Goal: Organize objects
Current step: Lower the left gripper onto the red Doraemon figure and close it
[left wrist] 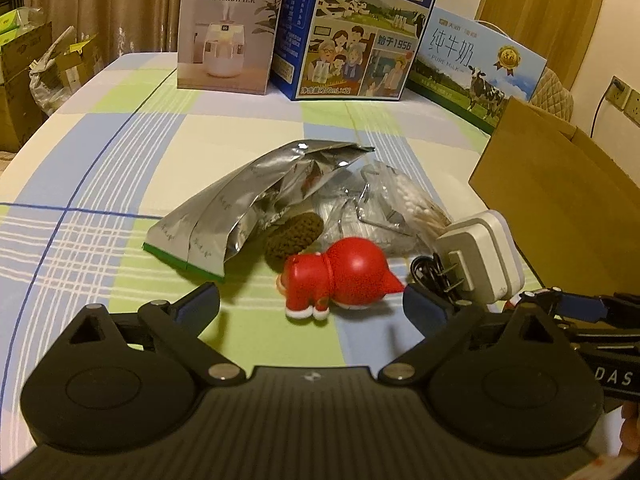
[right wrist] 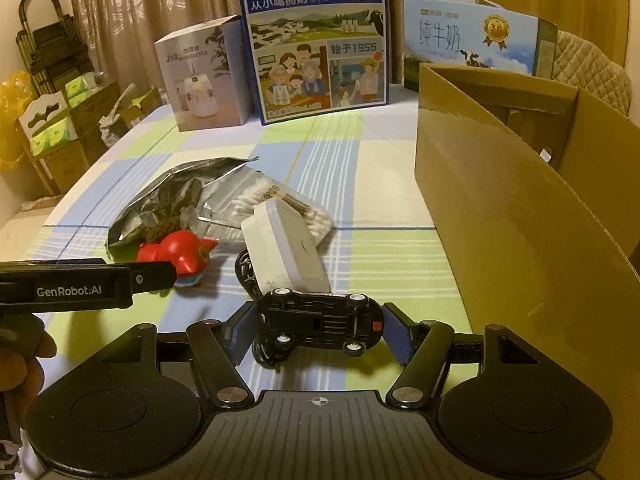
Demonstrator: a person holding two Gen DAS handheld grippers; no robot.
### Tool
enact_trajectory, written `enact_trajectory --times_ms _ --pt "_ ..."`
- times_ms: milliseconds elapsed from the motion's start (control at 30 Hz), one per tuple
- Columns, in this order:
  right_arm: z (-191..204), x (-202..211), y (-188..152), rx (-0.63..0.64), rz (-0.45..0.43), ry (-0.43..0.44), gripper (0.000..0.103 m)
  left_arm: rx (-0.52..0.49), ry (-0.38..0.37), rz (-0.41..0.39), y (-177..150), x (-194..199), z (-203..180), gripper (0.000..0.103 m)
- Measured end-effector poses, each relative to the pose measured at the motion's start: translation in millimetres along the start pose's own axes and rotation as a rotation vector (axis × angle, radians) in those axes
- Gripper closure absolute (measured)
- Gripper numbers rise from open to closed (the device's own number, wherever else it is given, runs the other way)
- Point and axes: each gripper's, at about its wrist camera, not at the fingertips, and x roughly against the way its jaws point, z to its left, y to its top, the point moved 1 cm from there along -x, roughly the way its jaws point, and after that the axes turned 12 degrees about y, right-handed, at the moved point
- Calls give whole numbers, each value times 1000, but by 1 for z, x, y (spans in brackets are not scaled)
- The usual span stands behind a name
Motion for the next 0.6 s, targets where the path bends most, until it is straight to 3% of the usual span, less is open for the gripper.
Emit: enact_trajectory --times_ms 200,600 --pt "-4 0 -1 -5 5 -13 40 -4 -9 -7 5 -9 -9 10" --pt "-8 -1 -2 -25 11 -9 40 -22 -6 -2 4 -19 -21 31"
